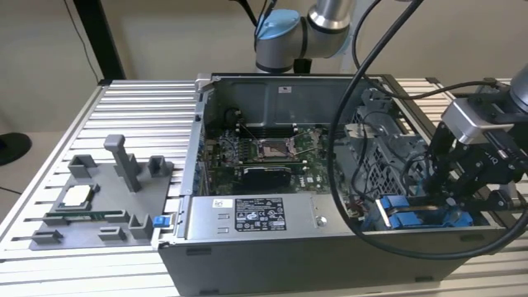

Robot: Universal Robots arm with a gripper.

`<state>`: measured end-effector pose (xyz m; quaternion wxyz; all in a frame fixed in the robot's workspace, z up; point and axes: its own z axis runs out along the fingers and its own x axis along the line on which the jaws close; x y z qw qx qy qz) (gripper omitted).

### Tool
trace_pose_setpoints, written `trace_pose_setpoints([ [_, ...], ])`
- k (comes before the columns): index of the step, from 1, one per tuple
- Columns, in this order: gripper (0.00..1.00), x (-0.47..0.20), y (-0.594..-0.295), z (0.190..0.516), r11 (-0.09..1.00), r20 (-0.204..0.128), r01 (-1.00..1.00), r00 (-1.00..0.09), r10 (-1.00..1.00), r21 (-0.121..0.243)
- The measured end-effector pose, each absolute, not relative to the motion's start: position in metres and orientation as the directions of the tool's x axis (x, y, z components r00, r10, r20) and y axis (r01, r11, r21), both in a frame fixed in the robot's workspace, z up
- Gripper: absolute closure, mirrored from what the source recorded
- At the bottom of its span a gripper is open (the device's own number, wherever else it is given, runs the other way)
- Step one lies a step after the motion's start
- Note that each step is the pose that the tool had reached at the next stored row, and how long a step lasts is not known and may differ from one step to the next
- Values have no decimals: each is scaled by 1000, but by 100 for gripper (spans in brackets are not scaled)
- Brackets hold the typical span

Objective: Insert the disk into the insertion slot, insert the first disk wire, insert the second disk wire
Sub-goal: 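Insert the first disk wire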

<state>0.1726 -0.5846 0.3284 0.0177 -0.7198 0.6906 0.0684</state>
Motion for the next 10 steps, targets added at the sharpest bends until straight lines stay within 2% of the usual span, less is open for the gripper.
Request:
trace_pose_setpoints([
  [10, 0, 173, -585, 359, -45, -123, -996, 36, -992, 77],
])
